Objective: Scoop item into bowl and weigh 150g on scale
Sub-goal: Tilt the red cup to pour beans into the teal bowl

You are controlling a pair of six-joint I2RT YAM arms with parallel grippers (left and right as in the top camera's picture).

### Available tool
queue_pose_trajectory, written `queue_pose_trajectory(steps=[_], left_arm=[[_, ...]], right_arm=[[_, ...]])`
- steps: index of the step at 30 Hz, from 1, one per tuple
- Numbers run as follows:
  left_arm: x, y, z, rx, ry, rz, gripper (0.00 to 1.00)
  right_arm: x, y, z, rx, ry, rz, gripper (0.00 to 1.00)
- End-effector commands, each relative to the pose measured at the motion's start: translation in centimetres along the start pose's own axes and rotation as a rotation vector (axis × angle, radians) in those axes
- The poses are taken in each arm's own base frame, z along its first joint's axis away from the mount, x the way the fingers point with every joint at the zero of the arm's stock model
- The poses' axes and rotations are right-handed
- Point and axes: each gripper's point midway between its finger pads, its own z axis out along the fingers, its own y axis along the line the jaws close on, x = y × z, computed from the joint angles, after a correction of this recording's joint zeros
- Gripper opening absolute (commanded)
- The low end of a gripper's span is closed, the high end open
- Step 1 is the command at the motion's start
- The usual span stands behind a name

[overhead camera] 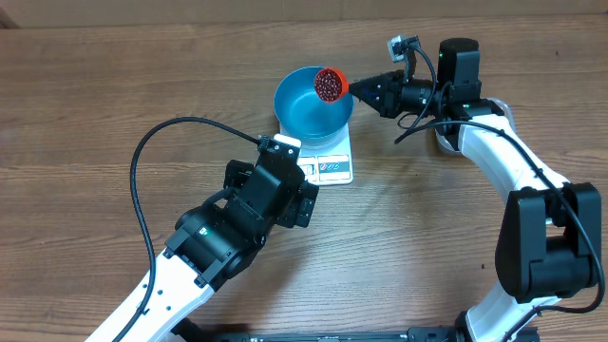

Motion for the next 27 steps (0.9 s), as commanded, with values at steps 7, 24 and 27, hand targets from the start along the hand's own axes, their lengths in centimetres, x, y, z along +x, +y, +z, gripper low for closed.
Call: queue_pose_trajectory(steps=[7,24,27], left_arm=[[0.12,0.38,0.20,-0.012,0.005,0.003,0.99],[0.13,0.37,0.22,-0.012,0.006,0.003,0.99],[0.19,0.39,0.22,-0.013,0.008,0.004,0.99]], right_arm=[[-0.58,0.08,0.08,-0.003,-0.021,-0.224,0.04],[-0.13,0.69,0.68,-0.019,-0.009,-0.599,0.04],[-0.14,0.70,0.68,-0.018,-0.010,-0.680,0.04]])
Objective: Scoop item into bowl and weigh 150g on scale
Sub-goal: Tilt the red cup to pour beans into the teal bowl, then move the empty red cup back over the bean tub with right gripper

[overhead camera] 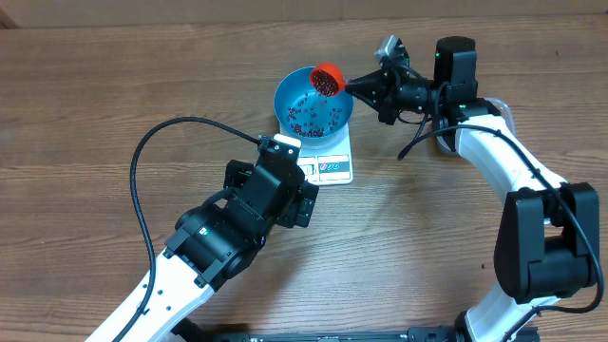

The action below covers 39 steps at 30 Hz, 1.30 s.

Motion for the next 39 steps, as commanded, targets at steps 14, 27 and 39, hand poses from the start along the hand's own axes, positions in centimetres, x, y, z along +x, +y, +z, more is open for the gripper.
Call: queue_pose_trajectory(steps=[14,27,39], left_arm=[[0.2,0.4,0.3,-0.013,0.009,0.005,0.99],[0.2,0.4,0.3,-0.014,0.012,0.005,0.99],[0.2,0.4,0.3,-0.014,0.012,0.005,0.99]], right_arm=[[-0.1,0.5,0.2,-0.025,-0.013,-0.394,0.04],[-1.0,2.2,0.0,-0.109,-0.090,-0.590,0.04],[-1.6,4.4,-0.7,-0.247,-0.141,-0.330,0.04]])
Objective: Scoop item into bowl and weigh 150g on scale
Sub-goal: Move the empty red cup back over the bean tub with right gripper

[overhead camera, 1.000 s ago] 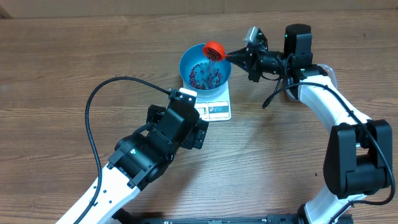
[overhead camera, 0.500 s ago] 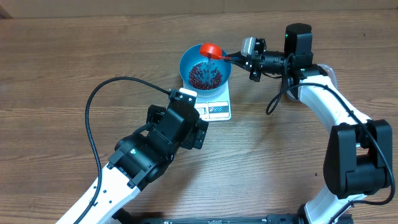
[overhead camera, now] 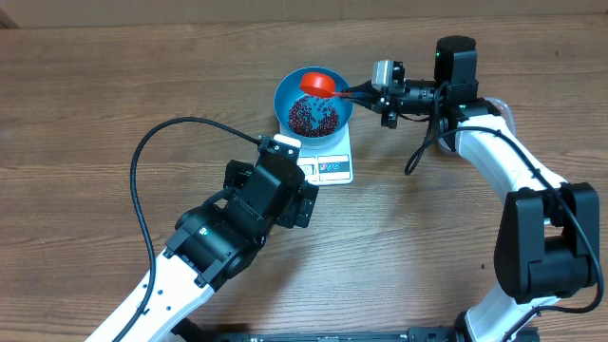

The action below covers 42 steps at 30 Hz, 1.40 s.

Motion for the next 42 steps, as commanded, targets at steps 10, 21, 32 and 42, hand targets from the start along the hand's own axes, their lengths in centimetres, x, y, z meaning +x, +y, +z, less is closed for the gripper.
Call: queue_pose_trajectory(steps=[10,21,32,42], left_arm=[[0.2,0.4,0.3,-0.013,0.010,0.004,0.99],[0.2,0.4,0.4,-0.014,0.010,0.005,0.99],[0.2,0.3,0.4,-0.013,0.010,0.005,0.99],[0.2,0.4,0.4,-0.013,0.010,0.005,1.00]], right_arm=[[-0.4,-3.2,-4.3,0.077,-0.068,0.629,0.04],[3.3,-6.2,-9.1,0.464,0.089,0.938,0.04],[0.8,-5.1,-19.0,1.078,0.381,0.924,0.04],[4.8,-0.8,-24.8,1.343,0.725,0.999,0.04]])
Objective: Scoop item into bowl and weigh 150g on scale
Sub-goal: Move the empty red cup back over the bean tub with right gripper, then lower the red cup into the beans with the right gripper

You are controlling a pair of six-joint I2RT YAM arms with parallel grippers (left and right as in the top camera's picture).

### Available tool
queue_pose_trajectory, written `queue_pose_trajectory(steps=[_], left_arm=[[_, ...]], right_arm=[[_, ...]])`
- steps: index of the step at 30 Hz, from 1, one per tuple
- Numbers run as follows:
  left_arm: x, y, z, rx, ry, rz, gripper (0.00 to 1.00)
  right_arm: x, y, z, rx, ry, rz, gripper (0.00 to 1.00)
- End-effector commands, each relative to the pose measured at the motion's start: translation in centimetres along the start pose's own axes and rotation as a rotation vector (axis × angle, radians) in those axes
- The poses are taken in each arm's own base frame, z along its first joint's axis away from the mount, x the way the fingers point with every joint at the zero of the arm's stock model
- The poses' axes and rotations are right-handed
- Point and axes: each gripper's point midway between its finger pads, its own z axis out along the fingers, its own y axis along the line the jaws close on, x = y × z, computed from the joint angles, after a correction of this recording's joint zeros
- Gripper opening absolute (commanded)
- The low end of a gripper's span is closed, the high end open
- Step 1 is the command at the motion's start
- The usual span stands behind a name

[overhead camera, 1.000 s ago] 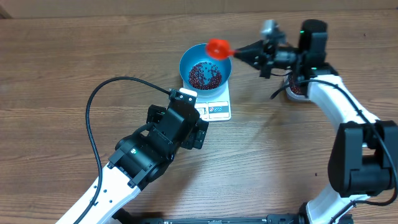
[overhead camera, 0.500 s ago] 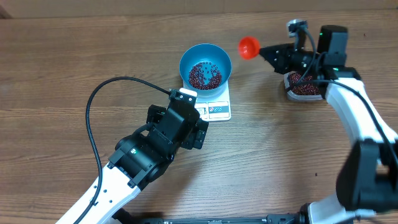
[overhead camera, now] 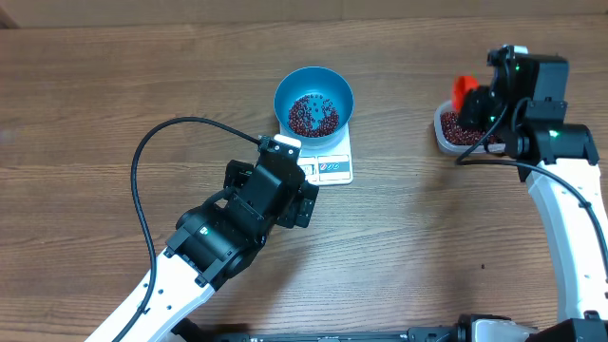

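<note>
A blue bowl (overhead camera: 313, 90) holding dark red beans (overhead camera: 313, 115) stands on the white scale (overhead camera: 331, 167) at the table's far middle. At the far right, my right gripper (overhead camera: 478, 103) is shut on a red scoop (overhead camera: 464, 89), which is tilted over a white container (overhead camera: 446, 136) of the same beans. My left gripper (overhead camera: 285, 160) rests just left of the scale's front. Its fingers are hidden under the wrist.
A black cable (overhead camera: 157, 152) loops from the left arm across the wooden table (overhead camera: 76, 114). The right arm's white link (overhead camera: 570, 218) runs down the right edge.
My right gripper, which held the red scoop over the blue bowl, now holds it over the white bean container at the far right. The bowl keeps its beans. The left arm is unmoved.
The right gripper first held a bean-filled scoop at the empty bowl's rim. Then the scoop was tipped and some beans lay in the bowl. Later the bowl held a pile under the scoop. Now the scoop is at the white container.
</note>
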Motion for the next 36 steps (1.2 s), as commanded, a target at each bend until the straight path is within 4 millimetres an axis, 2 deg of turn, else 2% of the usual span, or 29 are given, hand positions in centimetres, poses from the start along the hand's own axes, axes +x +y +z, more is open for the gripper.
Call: queue_pose_trajectory(steps=[1,7,17,23,36], left_arm=[[0.2,0.4,0.3,-0.013,0.008,0.004,0.99],[0.2,0.4,0.3,-0.013,0.008,0.004,0.99],[0.2,0.4,0.3,-0.013,0.008,0.004,0.99],[0.2,0.4,0.3,-0.013,0.008,0.004,0.99],[0.2,0.4,0.3,-0.013,0.008,0.004,0.99]], right_arm=[[0.3,-3.5,-0.3,0.205,0.009,0.004,0.04],[1.8,-4.9,0.6,0.276,0.076,-0.001,0.04],[3.9,-5.6,5.2,0.291,0.180,-0.044,0.04],[4.2,-7.0,5.4,0.366,0.205,-0.090,0.04],[3.9,-6.9,5.5,0.354,0.213,-0.203,0.04]])
